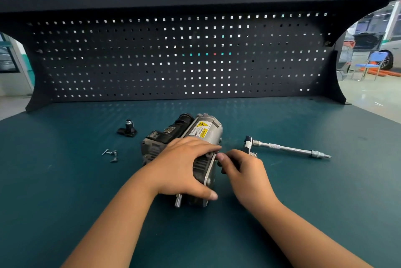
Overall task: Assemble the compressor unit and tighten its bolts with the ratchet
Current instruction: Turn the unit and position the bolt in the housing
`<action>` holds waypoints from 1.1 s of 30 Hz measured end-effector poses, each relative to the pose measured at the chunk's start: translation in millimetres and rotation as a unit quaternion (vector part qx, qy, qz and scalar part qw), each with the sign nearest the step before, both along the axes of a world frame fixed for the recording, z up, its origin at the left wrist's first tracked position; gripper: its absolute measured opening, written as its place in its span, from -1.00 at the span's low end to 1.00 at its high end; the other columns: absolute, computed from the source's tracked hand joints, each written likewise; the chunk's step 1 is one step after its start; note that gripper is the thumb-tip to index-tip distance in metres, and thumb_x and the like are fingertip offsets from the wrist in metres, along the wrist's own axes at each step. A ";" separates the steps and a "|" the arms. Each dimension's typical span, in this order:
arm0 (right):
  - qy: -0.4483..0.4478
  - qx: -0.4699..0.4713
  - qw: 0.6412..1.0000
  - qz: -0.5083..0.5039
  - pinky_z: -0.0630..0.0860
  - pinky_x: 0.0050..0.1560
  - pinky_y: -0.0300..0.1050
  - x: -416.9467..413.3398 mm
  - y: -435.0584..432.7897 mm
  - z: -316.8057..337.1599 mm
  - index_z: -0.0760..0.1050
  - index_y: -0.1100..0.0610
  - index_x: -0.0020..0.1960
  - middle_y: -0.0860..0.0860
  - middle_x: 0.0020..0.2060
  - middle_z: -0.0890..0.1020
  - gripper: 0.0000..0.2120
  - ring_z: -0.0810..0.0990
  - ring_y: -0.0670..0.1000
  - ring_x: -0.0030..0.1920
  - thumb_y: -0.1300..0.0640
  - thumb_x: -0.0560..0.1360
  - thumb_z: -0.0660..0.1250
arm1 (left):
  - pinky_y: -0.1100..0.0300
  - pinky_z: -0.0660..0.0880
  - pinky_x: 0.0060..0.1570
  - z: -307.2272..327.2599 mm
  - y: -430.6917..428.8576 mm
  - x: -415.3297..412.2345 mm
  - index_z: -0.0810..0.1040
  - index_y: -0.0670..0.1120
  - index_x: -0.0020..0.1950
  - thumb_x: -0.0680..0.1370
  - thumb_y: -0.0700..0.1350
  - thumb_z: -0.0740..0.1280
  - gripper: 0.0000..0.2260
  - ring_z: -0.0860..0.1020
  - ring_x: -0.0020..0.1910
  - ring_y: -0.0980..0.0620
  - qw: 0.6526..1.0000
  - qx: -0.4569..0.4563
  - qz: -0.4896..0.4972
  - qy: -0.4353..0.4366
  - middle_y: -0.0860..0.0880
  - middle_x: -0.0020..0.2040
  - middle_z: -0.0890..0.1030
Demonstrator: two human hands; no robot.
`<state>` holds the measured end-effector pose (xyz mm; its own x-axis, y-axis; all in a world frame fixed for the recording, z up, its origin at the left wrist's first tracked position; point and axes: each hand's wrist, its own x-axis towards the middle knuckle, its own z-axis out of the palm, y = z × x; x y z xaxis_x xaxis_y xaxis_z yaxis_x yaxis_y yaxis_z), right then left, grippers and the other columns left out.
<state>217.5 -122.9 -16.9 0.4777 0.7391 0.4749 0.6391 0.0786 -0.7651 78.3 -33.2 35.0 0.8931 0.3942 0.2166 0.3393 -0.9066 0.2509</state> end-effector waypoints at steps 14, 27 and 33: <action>0.096 0.008 0.995 -0.007 0.30 -0.56 -0.37 5.5 -1.5 2.4 0.44 0.08 -0.31 -0.14 -0.49 0.51 -0.77 0.38 -0.15 -0.51 0.06 0.50 0.33 | 0.23 -0.01 0.42 -6.4 0.2 -5.5 0.29 0.28 0.35 0.20 0.23 0.39 -0.28 0.01 0.38 0.35 1.000 0.015 0.017 -0.018 0.41 0.24 0.24; -0.049 -0.153 0.970 0.184 0.37 -0.55 -0.35 19.5 5.1 21.4 0.57 -0.04 -0.11 -0.10 -0.36 0.51 -0.87 0.52 -0.12 -0.50 0.10 0.55 0.26 | -0.03 -0.07 0.48 -44.7 -16.3 -67.0 0.04 0.52 0.24 0.36 0.23 0.35 -0.39 -0.35 0.43 0.31 0.962 -0.064 0.220 -0.147 0.38 0.45 -0.28; -0.196 -0.284 0.904 0.253 0.43 0.07 -0.09 -5.1 27.4 18.2 0.51 0.10 0.13 0.02 0.05 0.58 -0.53 0.52 0.04 0.06 -0.25 0.53 0.11 | 0.08 0.10 0.44 -56.9 -22.3 -52.7 0.03 0.34 0.43 0.17 0.55 0.12 -0.14 -0.08 0.50 0.14 0.929 -0.063 0.309 -0.194 0.26 0.49 -0.29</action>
